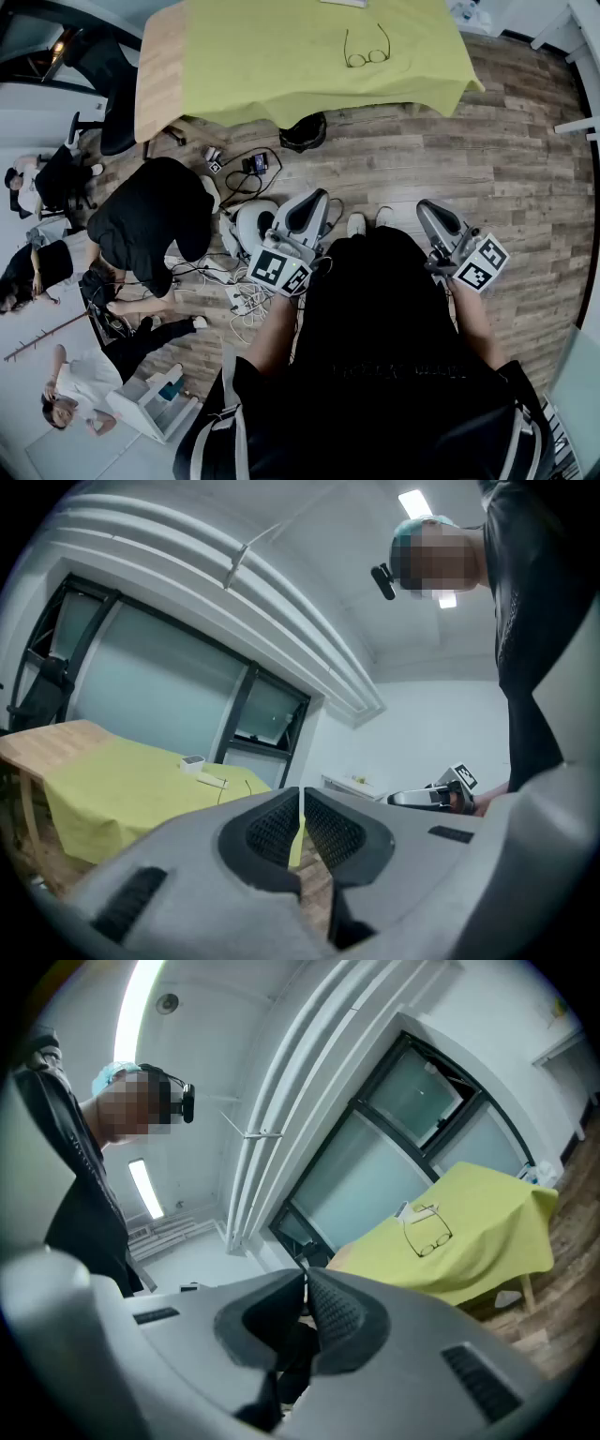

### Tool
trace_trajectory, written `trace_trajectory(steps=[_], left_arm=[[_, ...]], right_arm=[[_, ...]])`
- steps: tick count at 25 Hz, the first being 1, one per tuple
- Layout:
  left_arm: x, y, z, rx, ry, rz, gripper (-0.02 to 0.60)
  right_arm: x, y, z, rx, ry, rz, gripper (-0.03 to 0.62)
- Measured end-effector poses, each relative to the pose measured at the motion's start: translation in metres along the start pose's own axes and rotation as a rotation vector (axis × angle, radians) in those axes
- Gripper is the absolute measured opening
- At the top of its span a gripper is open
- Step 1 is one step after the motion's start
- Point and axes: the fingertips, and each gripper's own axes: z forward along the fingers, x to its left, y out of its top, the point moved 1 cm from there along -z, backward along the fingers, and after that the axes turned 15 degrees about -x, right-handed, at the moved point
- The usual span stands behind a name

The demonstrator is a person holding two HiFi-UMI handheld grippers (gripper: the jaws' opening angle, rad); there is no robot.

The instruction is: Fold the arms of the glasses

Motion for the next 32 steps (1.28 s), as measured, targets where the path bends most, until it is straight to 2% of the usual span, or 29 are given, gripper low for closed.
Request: trace_trajectory(steps=[5, 9, 13, 17, 20, 26, 32], left_arm=[[-0.026, 0.007, 0.017, 0.0, -0.028, 0.013, 0.032], [-0.037, 0.01, 0.034, 0.013, -0.045, 0.052, 0.031], [-0.056, 0.012, 0.049, -0.012, -0.069, 0.089, 0.031], [-0.067, 0.006, 0.052, -0.002, -0.083, 0.086, 0.031], [-0.065, 0.001, 0.06, -0.01, -0.065, 0.079, 0.031], [-0.058, -0.004, 0.075, -0.012, -0.053, 0.1, 0.031], [-0.038, -0.009, 0.092, -0.006, -0.006, 0.057, 0.032]], right_arm=[[0.001, 0.012, -0.01, 0.033, 0.042, -0.09, 0.032], [-0.002, 0.031, -0.014, -0.012, 0.068, -0.145, 0.034], [-0.007, 0.042, -0.022, -0.032, 0.114, -0.213, 0.034], [-0.013, 0.041, -0.028, -0.053, 0.115, -0.171, 0.034], [-0.017, 0.044, -0.028, -0.069, 0.137, -0.12, 0.033], [-0.04, 0.052, -0.016, -0.091, 0.101, -0.087, 0.032], [-0.061, 0.051, -0.009, -0.014, 0.05, -0.116, 0.032]])
